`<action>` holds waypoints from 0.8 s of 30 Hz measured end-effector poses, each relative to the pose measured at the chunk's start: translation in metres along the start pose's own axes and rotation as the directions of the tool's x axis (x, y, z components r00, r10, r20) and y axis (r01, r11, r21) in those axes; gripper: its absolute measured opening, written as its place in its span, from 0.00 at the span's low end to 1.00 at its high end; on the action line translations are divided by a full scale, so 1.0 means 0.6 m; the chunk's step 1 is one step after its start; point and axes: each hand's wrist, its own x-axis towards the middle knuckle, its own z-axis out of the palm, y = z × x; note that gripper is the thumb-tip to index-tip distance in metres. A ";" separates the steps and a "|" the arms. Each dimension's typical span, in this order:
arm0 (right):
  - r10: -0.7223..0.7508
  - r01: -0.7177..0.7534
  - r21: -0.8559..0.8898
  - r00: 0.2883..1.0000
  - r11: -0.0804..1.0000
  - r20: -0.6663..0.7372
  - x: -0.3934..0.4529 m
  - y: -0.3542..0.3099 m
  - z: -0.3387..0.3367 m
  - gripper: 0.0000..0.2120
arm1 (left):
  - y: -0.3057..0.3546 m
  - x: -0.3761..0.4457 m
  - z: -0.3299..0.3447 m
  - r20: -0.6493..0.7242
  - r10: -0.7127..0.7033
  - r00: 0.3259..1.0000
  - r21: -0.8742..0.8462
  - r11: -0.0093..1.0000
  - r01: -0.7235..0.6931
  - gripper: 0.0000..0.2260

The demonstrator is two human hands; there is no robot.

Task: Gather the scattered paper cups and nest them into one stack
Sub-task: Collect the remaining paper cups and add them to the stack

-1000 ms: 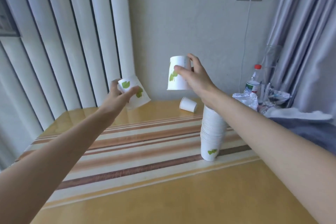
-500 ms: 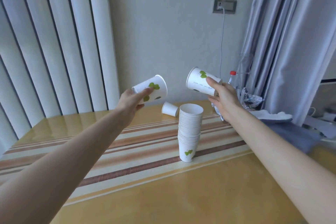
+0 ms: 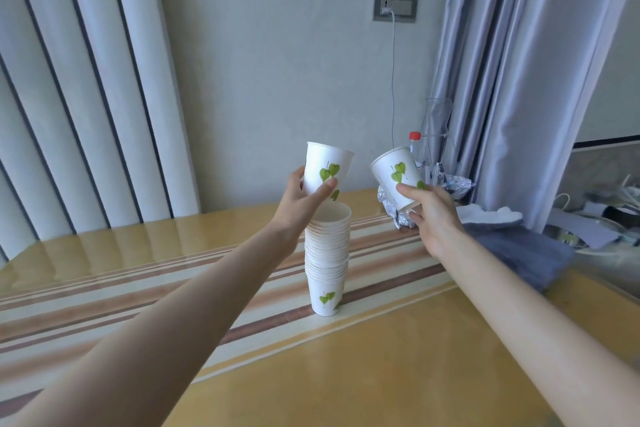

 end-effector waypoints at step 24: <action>-0.077 0.142 -0.167 0.935 0.976 0.346 -0.036 0.031 0.101 0.20 | -0.069 -0.032 -0.033 0.122 -0.142 0.982 0.265 0.959 0.106 0.40</action>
